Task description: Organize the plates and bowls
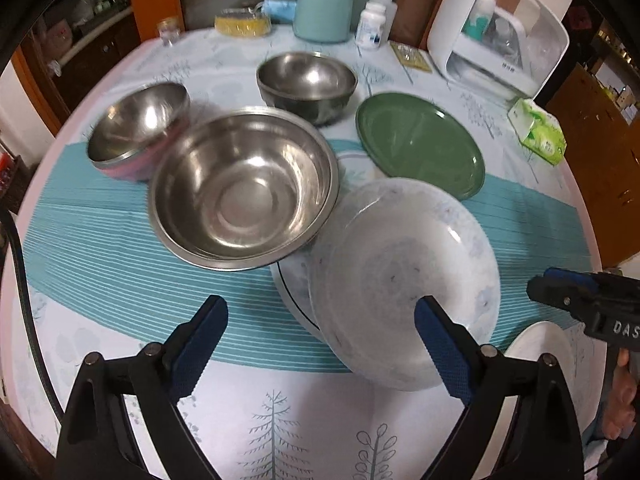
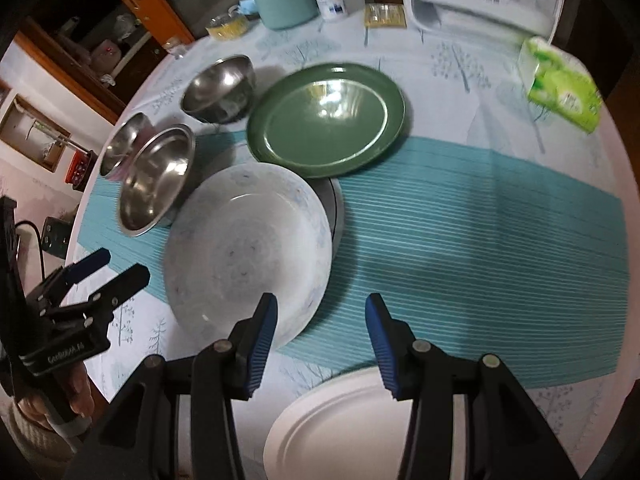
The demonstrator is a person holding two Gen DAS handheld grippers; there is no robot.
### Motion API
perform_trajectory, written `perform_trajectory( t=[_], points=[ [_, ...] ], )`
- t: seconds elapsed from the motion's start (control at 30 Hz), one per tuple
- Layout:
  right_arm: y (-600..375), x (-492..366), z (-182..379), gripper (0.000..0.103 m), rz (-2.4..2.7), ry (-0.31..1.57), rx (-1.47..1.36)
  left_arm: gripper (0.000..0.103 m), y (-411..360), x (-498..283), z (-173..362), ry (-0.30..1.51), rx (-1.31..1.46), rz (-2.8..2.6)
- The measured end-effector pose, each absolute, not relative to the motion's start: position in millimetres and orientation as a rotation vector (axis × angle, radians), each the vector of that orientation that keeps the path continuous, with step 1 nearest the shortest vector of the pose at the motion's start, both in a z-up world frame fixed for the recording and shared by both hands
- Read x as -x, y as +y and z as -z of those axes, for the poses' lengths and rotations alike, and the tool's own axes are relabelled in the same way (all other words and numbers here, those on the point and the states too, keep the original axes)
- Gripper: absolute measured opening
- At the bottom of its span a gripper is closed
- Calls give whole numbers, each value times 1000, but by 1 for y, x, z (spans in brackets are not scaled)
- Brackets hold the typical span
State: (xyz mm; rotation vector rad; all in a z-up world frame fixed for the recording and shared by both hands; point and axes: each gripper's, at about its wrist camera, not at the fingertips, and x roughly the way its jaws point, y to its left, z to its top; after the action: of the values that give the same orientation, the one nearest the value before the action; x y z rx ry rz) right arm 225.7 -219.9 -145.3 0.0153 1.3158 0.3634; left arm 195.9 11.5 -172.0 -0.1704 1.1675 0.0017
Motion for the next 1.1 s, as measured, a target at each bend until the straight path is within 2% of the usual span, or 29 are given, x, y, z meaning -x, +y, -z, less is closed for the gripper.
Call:
perform_trajectory(
  t=[0.03,0.17,0.33,0.47,0.57,0.8,1.1],
  points=[
    [-219,-229,149,46,-359,1322,-15,90,13,-199,177,1183,183,6],
    [-215,-239,162,45,-351,1346,-23,72,16,-208,193,1238,237,40],
    [-212,-247,176,32,-361,1388,-50,66,17,-216,210,1279,267,59],
    [-211,-251,185,21,-366,1420,-76,54,15,-222,217,1295,274,67],
    [-212,-253,191,16,-369,1436,-94,41,14,-226,223,1318,289,78],
    [-213,-255,198,7,-373,1452,-106,25,14,-230,231,1339,326,86],
    [-213,-256,202,7,-370,1453,-126,22,22,-235,232,1348,353,77]
  ],
)
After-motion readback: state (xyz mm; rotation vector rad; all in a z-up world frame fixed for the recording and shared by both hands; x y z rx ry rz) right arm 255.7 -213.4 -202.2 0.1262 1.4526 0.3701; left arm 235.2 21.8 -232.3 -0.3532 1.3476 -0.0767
